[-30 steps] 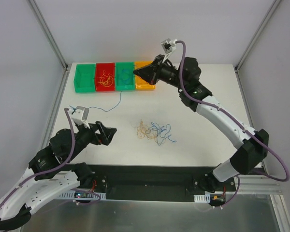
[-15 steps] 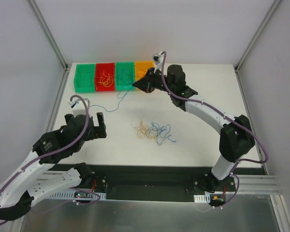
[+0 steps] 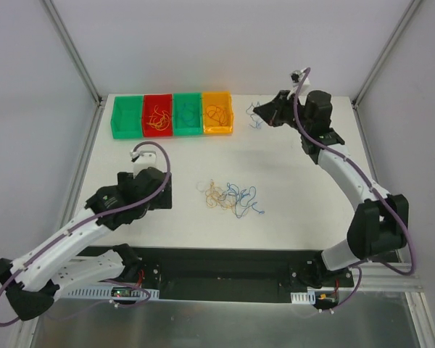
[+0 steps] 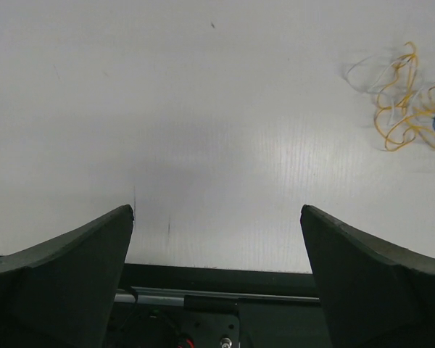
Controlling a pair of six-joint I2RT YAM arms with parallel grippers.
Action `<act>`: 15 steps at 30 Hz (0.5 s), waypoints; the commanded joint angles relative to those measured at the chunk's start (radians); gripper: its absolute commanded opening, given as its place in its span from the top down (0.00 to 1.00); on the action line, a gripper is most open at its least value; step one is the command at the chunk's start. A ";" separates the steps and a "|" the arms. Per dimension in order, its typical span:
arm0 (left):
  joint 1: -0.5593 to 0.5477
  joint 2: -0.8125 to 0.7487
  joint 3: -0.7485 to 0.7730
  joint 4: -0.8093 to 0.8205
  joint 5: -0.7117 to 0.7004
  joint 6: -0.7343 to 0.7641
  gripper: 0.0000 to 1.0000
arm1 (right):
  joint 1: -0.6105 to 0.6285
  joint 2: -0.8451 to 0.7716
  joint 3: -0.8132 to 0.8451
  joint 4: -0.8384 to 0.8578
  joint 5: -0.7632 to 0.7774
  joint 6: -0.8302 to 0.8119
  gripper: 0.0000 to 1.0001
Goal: Untangle the cables
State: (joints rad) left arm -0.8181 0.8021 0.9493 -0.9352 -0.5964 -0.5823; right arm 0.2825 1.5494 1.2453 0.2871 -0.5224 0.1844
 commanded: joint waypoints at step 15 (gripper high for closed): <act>0.025 -0.046 0.112 0.811 0.533 0.652 0.01 | 0.101 -0.227 -0.023 -0.040 -0.269 -0.074 1.00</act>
State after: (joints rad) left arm -0.8028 0.6682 0.9546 -0.4046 -0.3107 -0.2230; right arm 0.3202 1.3304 1.1744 0.2348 -0.6235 0.1852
